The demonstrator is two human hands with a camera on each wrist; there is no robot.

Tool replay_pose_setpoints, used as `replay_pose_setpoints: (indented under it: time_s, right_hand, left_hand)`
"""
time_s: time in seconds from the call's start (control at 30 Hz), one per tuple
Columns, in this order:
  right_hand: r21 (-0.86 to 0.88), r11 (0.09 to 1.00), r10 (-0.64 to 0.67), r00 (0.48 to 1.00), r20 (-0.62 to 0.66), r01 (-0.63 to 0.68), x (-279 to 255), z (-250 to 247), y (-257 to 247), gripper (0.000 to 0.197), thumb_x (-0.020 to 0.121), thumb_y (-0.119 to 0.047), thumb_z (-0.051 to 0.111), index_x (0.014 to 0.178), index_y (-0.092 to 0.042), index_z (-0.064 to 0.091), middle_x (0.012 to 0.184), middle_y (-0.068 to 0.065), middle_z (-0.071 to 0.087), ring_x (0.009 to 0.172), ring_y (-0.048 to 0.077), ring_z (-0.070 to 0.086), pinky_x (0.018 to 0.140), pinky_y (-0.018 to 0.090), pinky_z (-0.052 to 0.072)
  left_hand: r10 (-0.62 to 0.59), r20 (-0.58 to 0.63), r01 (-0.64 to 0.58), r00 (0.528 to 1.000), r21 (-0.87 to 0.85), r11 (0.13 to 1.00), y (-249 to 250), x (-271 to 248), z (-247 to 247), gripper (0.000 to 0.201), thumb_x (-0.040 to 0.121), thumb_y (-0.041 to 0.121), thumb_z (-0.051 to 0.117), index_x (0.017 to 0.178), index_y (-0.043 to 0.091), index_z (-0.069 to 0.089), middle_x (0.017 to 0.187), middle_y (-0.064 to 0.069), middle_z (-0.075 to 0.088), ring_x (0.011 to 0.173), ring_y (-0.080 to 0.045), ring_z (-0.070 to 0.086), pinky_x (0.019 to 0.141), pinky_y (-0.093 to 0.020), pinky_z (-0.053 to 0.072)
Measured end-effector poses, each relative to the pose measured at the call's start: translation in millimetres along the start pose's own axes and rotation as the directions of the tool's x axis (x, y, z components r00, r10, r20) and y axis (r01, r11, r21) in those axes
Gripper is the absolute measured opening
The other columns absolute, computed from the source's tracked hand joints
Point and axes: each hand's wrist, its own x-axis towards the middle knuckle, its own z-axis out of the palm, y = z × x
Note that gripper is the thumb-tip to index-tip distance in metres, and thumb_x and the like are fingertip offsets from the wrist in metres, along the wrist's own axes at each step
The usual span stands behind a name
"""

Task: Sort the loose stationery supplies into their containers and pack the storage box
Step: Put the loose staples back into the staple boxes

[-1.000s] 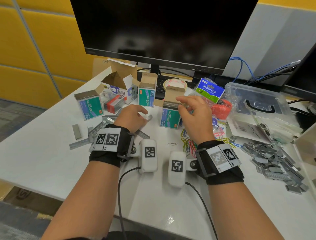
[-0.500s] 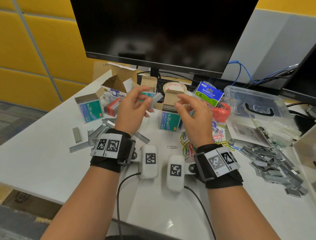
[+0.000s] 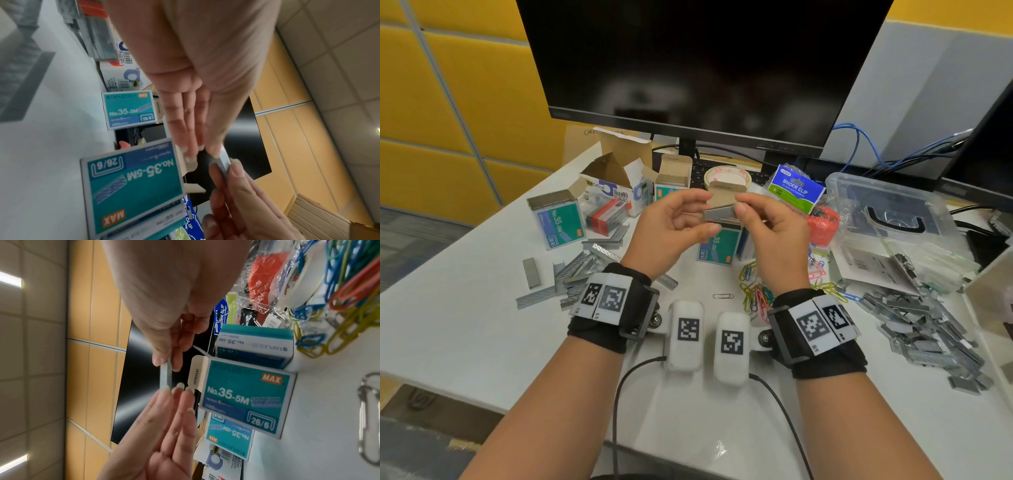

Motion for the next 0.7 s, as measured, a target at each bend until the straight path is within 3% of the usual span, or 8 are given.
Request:
replay_pose_setpoints:
  time_s: [0.17,0.37,0.5,0.7]
  right_hand:
    - [0.068,0.998,0.014,1.0,-0.023,-0.012,0.3,-1.5,0.0,0.014,0.09,-0.012,0.06,0.101,-0.018,0.066,0.088,-0.005,0.066,0.079,-0.002,0.061,0.064,0.011,0.049]
    - [0.092,0.995,0.037,0.999,-0.038,-0.033,1.3,-1.9,2.9,0.009,0.088,-0.01,0.063,0.095,-0.015,0.067,0.083,-0.007,0.065,0.075,-0.004,0.06,0.064,0.012,0.049]
    - [0.07,0.996,0.049,0.999,-0.009,-0.048,-0.2,-1.5,1.1,0.008,0.088,-0.013,0.063,0.094,-0.015,0.068,0.082,-0.008,0.065,0.076,-0.001,0.061,0.065,0.014,0.051]
    - [-0.013,0.999,0.043,0.993,0.108,-0.042,0.9,-5.6,-0.7,0.021,0.091,-0.01,0.058,0.109,-0.014,0.066,0.101,0.002,0.065,0.089,0.002,0.058,0.07,0.01,0.048]
  left_hand:
    - [-0.015,-0.026,0.016,1.0,0.03,0.999,-3.9,0.4,-3.5,0.022,0.085,0.0,0.063,0.098,0.018,0.064,0.084,-0.001,0.07,0.071,-0.008,0.069,0.063,-0.019,0.055]
    - [0.0,-0.031,0.0,1.0,0.009,1.0,-3.3,-1.2,-3.0,0.028,0.085,0.0,0.062,0.107,0.017,0.063,0.09,0.001,0.071,0.078,-0.011,0.071,0.068,-0.021,0.057]
    - [0.021,-0.071,-0.022,0.997,-0.004,1.0,-2.1,-0.7,-2.4,0.031,0.086,-0.001,0.06,0.112,0.016,0.06,0.086,0.001,0.07,0.072,-0.008,0.07,0.067,-0.019,0.056]
    - [0.048,-0.128,-0.049,0.991,-0.004,0.999,-4.0,0.9,-4.3,0.029,0.087,-0.001,0.059,0.106,0.02,0.061,0.085,0.001,0.069,0.071,-0.004,0.069,0.068,-0.018,0.056]
